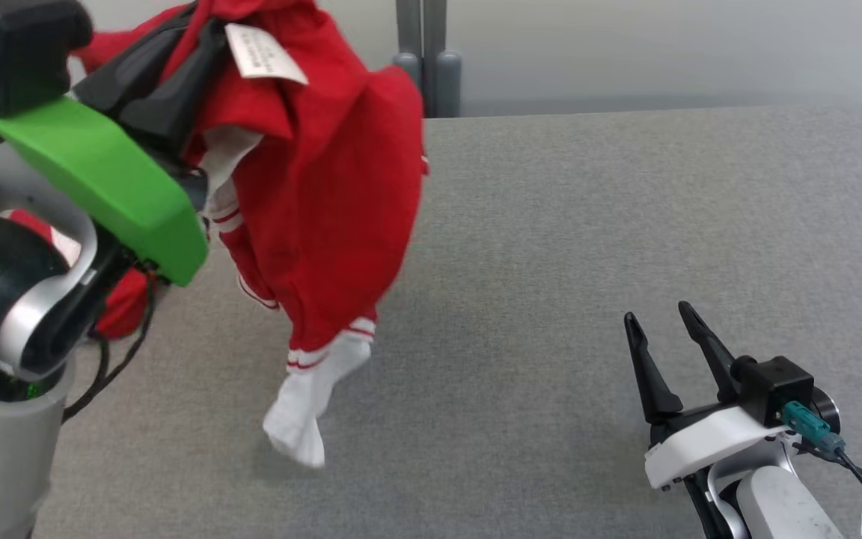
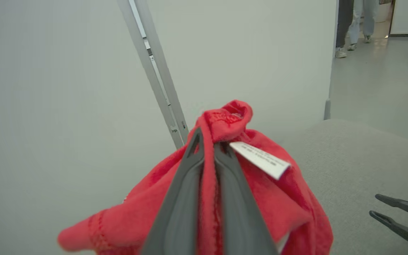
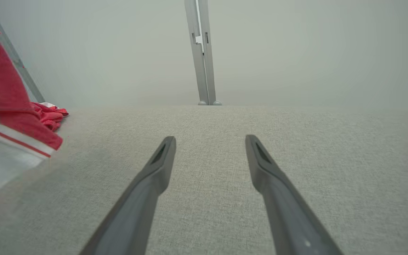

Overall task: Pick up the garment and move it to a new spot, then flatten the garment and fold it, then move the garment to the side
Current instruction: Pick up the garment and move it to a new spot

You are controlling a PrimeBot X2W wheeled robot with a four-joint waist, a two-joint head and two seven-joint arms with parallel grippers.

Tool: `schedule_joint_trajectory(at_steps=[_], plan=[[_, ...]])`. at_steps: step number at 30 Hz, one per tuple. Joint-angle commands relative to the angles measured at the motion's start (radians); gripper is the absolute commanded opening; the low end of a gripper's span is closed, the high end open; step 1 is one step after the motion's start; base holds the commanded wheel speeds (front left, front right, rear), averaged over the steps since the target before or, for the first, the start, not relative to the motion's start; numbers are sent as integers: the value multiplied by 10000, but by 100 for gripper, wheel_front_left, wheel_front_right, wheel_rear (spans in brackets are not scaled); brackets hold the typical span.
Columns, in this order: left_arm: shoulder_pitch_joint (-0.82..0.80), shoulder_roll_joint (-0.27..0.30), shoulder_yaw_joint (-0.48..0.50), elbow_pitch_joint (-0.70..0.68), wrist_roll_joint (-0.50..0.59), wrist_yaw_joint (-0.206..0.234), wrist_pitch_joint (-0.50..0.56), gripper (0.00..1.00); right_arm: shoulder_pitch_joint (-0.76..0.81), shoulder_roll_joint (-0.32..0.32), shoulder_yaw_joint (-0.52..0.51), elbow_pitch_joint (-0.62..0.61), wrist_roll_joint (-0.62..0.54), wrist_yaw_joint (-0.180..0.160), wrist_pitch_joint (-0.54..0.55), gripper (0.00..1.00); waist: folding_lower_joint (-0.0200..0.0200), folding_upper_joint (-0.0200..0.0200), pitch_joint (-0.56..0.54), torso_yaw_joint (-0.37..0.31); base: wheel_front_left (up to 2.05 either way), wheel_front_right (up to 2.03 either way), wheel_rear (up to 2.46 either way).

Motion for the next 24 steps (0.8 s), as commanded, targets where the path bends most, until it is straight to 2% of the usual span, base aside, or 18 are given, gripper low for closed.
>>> schedule_joint_trajectory(at_steps=[1,5,12,15,18,24], plan=[[-359,-240,-191,-136,-163,7,179,0,-30,2,-14,22,58,-3,-33,100,-1,0,-173,-1024,0,0,0],[-1043,-1192,-737,-287,-607,210,414,0,-64,94,-114,-10,78,-1,-34,100,-1,0,-145,-1826,0,0,0],[-1310,-2830,-1591,-16,-585,700,-188,0,32,220,-324,-48,94,-1,-34,100,-1,0,33,-3199,0,0,0],[-960,-3147,-1652,589,-289,895,-851,0,102,224,-354,-20,23,-1,-34,100,-1,0,57,-3623,0,0,0],[-450,-3233,-1587,1490,-79,1027,-1659,0,93,228,-403,-46,13,-1,-34,100,-1,0,71,-3883,0,0,0],[1151,-3138,-1701,4210,209,858,-3239,0,49,191,-604,-97,80,-1,-33,100,-1,0,140,-3902,0,0,0]])
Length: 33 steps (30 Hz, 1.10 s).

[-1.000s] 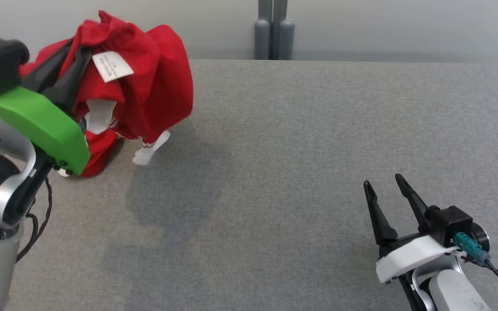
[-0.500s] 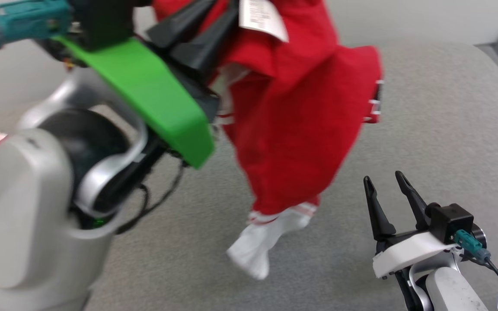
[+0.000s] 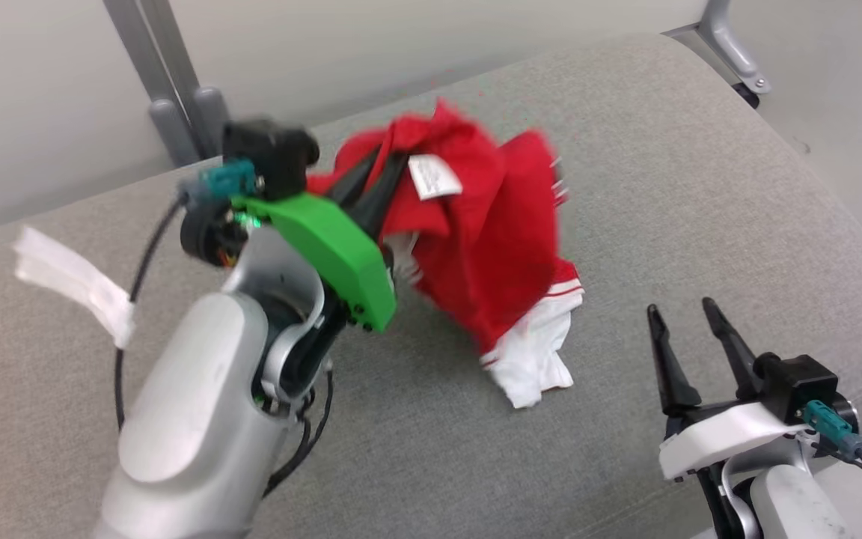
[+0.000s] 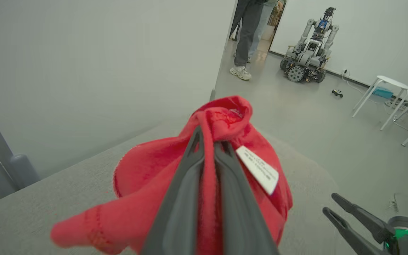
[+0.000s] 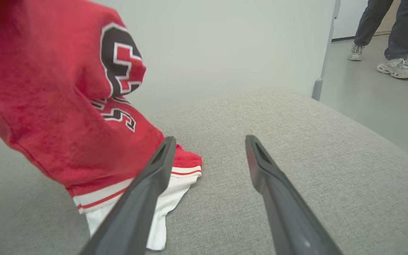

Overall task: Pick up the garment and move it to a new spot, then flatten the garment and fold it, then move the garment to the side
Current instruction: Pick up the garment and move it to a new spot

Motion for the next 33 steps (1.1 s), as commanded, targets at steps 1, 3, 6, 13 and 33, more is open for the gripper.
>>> schedule_joint_trajectory(at_steps=[1,3,6,13,33], plan=[[329,124,72,730,140,-75,-393,0,-25,-42,-23,-53,27,1,-34,100,0,-1,122,52,0,0,0],[568,239,103,1855,326,-112,-1044,0,-78,-89,33,-63,-1,2,-34,100,0,-1,186,220,0,0,0],[821,338,146,3425,594,-55,-1921,0,-143,-219,86,-54,-22,1,-34,100,0,-1,217,473,0,0,0],[1271,231,289,6095,884,118,-3901,35,-61,-453,289,4,-61,1,-34,100,0,-1,75,1211,0,0,0],[5600,70,2570,2438,2468,975,-6116,100,715,-1164,191,-642,-393,1,-34,100,0,-1,-831,3188,0,0,0]])
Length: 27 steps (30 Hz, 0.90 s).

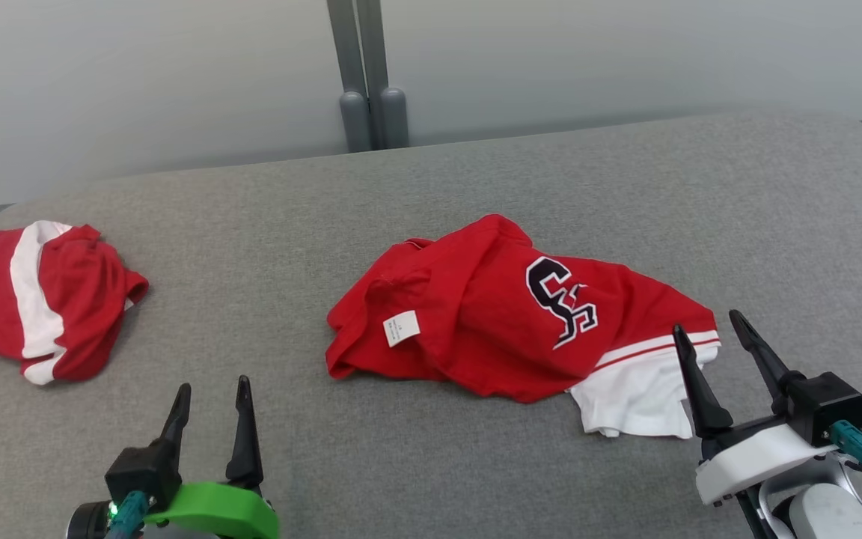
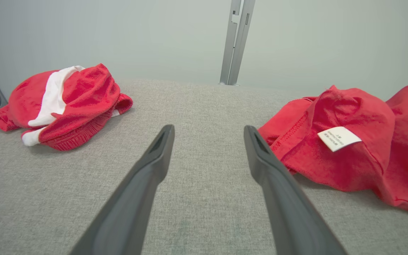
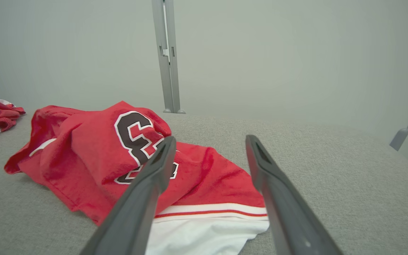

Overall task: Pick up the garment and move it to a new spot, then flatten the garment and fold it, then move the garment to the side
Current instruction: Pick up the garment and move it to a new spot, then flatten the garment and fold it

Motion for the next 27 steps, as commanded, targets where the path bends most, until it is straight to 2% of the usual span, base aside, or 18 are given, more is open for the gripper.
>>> schedule_joint_trajectory(at_steps=[1,4,8,13,18,22,27], plan=[[422,-75,252,-496,277,58,-5,100,223,-67,-100,-93,-119,1,-34,100,0,0,-275,462,0,0,0],[1248,-204,778,-1300,773,67,-6,100,468,-65,-317,-200,-257,1,-34,100,0,0,-391,714,0,0,0],[2097,-422,1543,-2036,1207,-174,-7,100,801,-9,-572,-286,-370,1,-34,100,0,0,-537,998,0,0,0],[2559,-564,1995,-2255,1716,-823,-8,100,1132,115,-840,-230,-559,1,-34,100,0,0,-601,1246,0,0,0],[2473,-648,2424,-2203,1977,-1217,-8,100,1221,258,-893,-183,-633,1,-34,100,0,0,-610,1291,0,0,0],[2160,-676,2569,-2160,2147,-1464,-9,100,1081,333,-768,-118,-599,1,-34,100,0,0,-550,1152,0,0,0],[1171,-622,1868,-1847,2435,-1818,-9,100,828,272,-637,-125,-478,1,-34,100,0,0,-297,819,0,0,0]])
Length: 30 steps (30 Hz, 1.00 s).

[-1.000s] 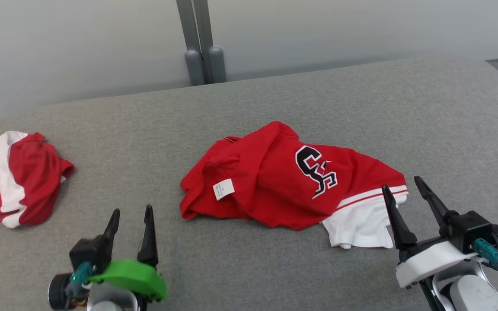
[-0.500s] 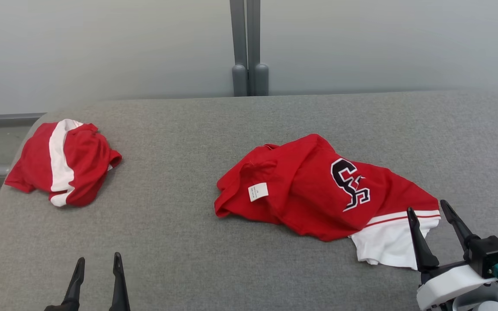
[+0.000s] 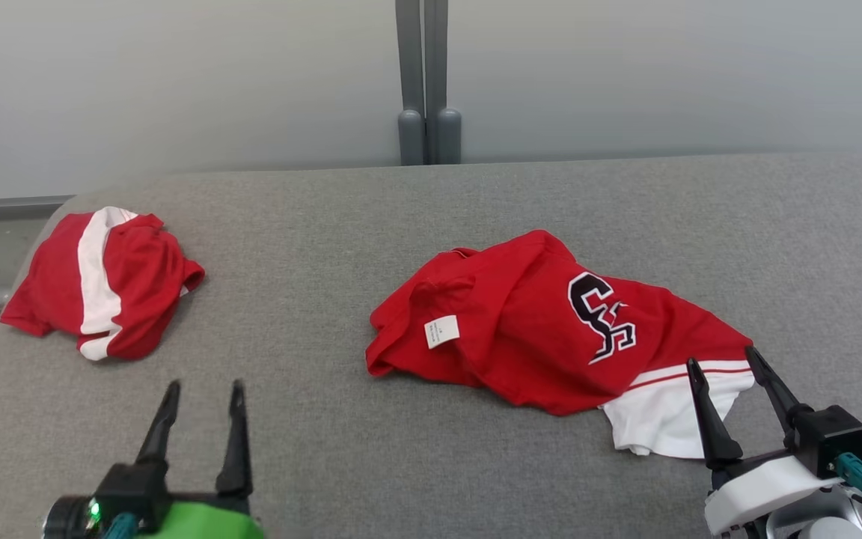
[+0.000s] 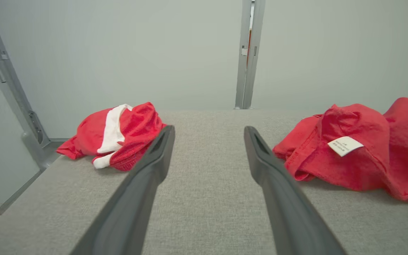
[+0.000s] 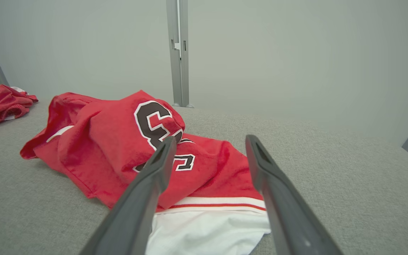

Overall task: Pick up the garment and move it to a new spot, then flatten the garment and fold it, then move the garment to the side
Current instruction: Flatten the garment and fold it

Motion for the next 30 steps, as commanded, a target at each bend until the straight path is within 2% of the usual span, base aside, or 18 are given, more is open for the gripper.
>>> schedule_joint_trajectory(at_steps=[1,6,13,22,23,24,25,26,27,30], plan=[[-539,78,-240,121,60,-71,-7,100,-139,-51,59,9,79,1,-34,100,0,0,214,-250,0,0,0],[-2689,306,-1670,1330,44,-166,146,100,-532,-29,340,-7,163,1,-34,100,0,0,779,-843,0,0,0],[-5707,863,-4117,3394,-1216,-152,1708,100,-1015,92,597,93,280,-1,-34,100,0,0,1577,-1782,0,0,0],[-7194,1403,-5449,5285,-3029,-155,3019,100,-1028,178,624,192,320,1,-34,100,0,0,1684,-2301,0,0,0],[-7225,1451,-5574,5400,-3140,-156,3091,95,-1008,176,605,206,327,-1,-34,100,0,0,1658,-2309,0,0,0],[-7231,1488,-5704,5462,-3271,-156,3169,78,-994,178,591,214,332,1,-34,100,0,0,1632,-2309,0,0,0],[-7252,1539,-5892,5500,-3447,-156,3228,43,-980,191,576,224,330,1,-34,100,0,0,1605,-2302,0,0,0],[-7288,1587,-6010,5511,-3588,-156,3239,35,-980,203,567,232,321,1,-34,100,0,0,1594,-2294,0,0,0],[-7326,1643,-6183,5504,-3705,-156,3264,0,-987,219,554,239,309,1,-34,100,0,0,1575,-2270,0,0,0],[-7367,1730,-6617,5366,-4183,-156,3277,0,-968,214,506,242,283,1,-34,100,0,0,1499,-2149,0,0,0]])
